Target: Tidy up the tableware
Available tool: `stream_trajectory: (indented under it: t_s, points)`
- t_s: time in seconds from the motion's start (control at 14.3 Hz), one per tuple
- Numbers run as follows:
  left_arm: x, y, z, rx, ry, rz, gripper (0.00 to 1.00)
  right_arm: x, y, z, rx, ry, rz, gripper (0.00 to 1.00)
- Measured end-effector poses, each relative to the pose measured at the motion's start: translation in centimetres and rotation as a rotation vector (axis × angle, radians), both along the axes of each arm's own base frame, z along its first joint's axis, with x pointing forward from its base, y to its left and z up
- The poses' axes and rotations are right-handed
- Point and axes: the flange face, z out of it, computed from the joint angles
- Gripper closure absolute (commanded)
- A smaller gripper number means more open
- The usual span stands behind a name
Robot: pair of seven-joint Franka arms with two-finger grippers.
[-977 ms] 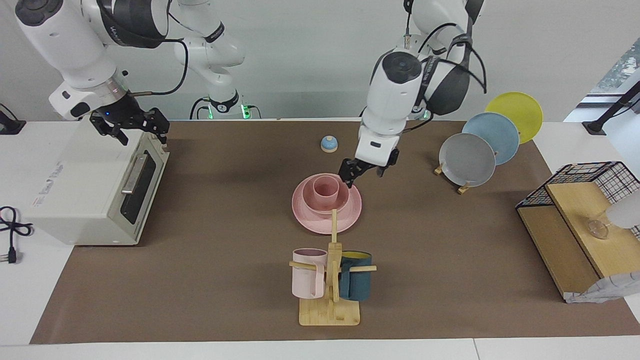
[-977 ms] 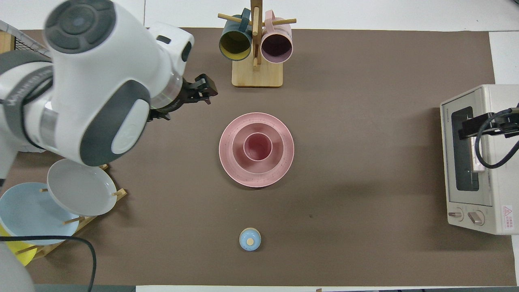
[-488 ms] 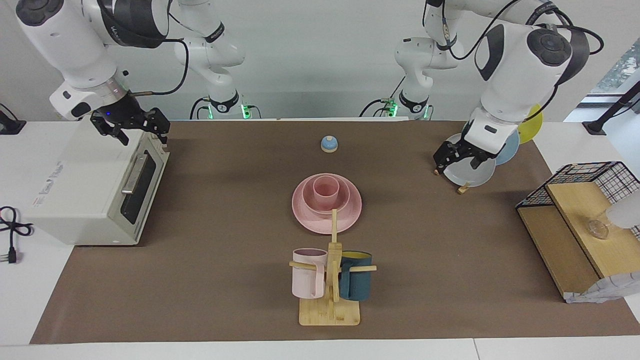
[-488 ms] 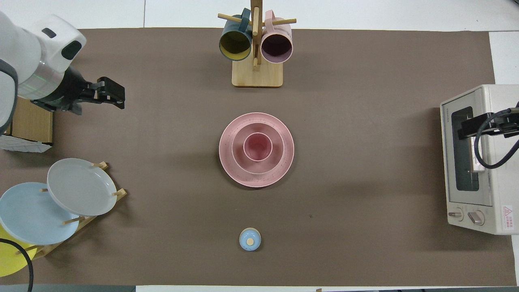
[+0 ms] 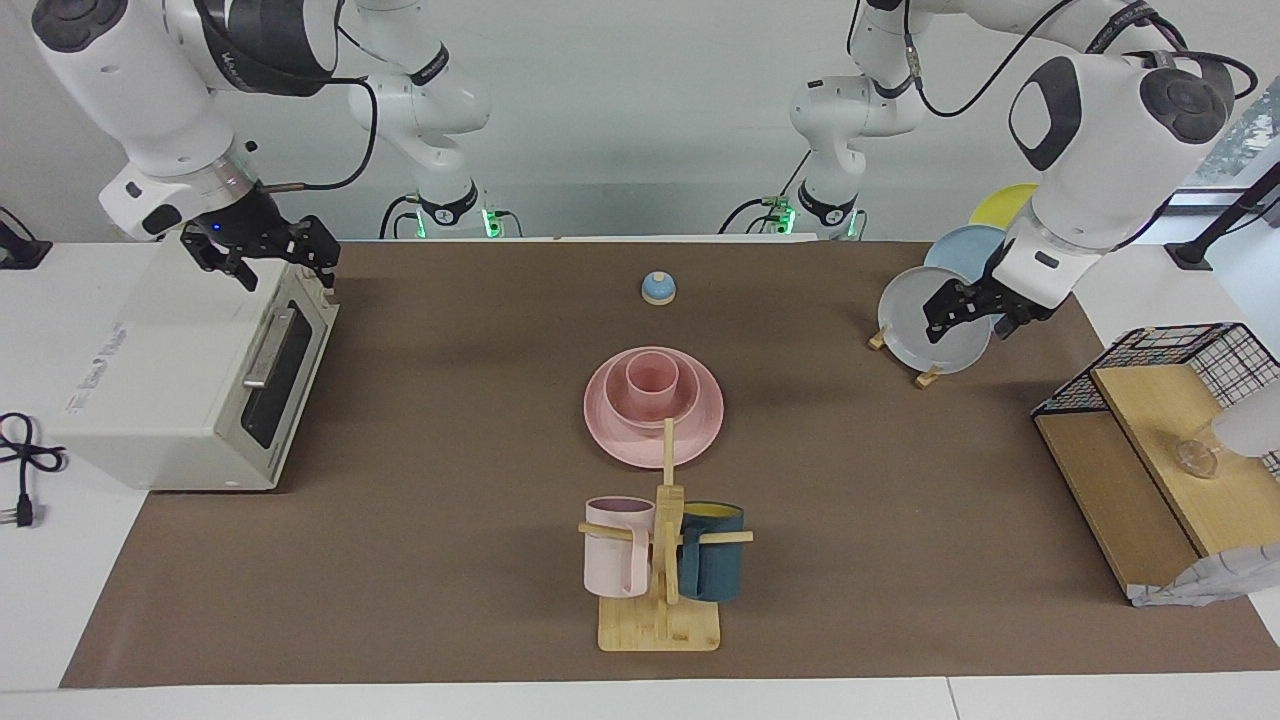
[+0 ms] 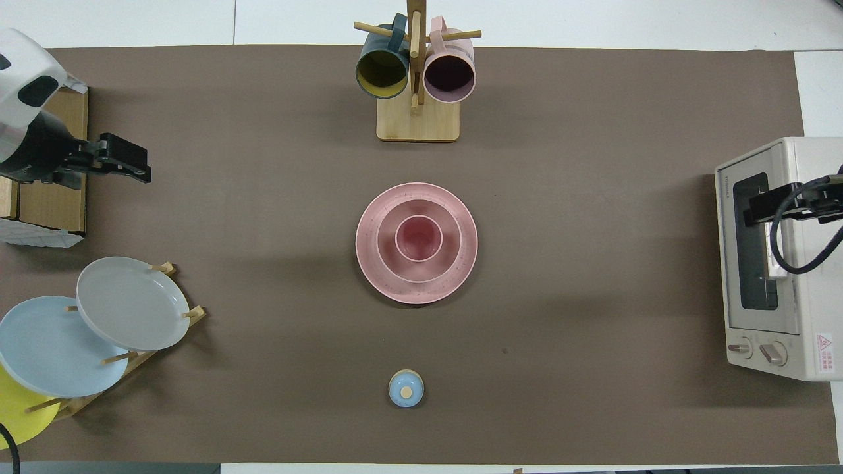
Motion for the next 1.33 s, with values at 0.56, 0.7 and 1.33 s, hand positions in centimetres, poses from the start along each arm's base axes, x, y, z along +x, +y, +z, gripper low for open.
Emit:
stream_trajectory:
  t_s: [0.56,0.7,1.33]
  points:
    - [-6.0,-0.7,1.9,0.022,0.091,-0.020,0.00,0.0,0.0,0.0,0.000,0.000,0.000,0.00]
    - [-5.9,-0.3,1.2,0.020,0.069,-0.011,0.00,0.0,0.0,0.0,0.000,0.000,0.000,0.00]
    - [-5.4,1.9,2.7,0.013,0.027,0.018,0.00,0.0,0.1,0.0,0.000,0.000,0.002,0.00]
